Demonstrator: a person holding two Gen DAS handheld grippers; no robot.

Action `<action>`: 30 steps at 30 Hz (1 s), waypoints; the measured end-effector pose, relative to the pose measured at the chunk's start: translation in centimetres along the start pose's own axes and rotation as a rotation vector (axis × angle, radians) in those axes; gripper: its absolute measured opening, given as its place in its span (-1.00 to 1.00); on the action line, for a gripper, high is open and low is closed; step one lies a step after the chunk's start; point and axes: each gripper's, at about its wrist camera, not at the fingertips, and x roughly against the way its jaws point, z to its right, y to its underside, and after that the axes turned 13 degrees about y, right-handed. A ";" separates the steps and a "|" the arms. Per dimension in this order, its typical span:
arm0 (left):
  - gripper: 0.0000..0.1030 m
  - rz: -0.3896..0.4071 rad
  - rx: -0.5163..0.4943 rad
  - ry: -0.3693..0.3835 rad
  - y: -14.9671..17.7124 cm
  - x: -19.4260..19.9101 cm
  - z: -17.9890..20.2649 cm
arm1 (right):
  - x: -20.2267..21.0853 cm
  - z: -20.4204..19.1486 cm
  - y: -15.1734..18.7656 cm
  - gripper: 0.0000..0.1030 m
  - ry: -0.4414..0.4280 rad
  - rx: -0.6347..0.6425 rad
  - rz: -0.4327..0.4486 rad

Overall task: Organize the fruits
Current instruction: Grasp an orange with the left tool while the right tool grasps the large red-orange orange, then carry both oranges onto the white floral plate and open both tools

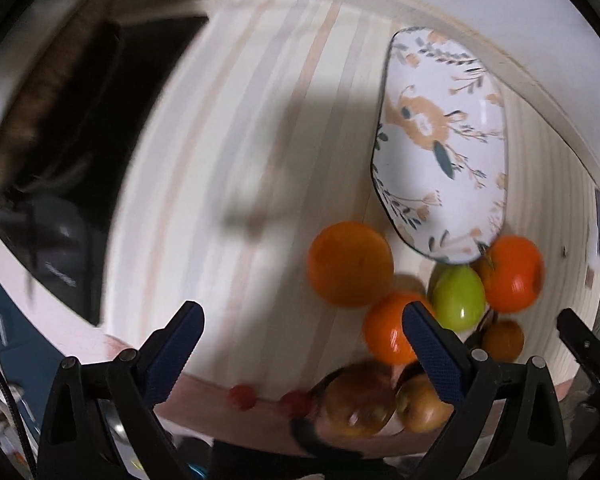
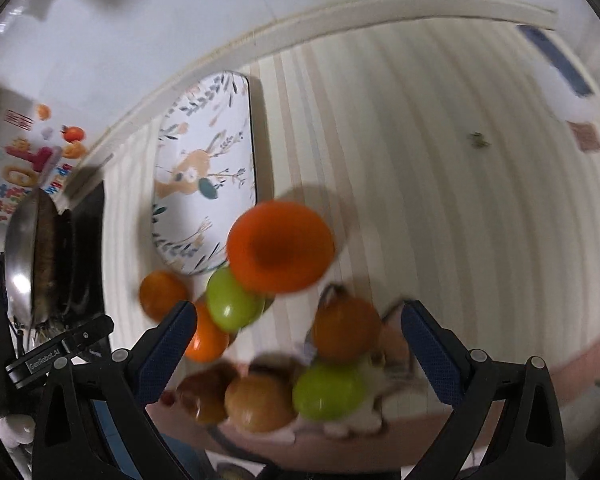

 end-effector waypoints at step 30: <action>0.22 -0.060 -0.043 0.041 -4.0 -7.1 0.0 | -8.0 -4.1 -2.7 0.78 0.020 0.041 -0.183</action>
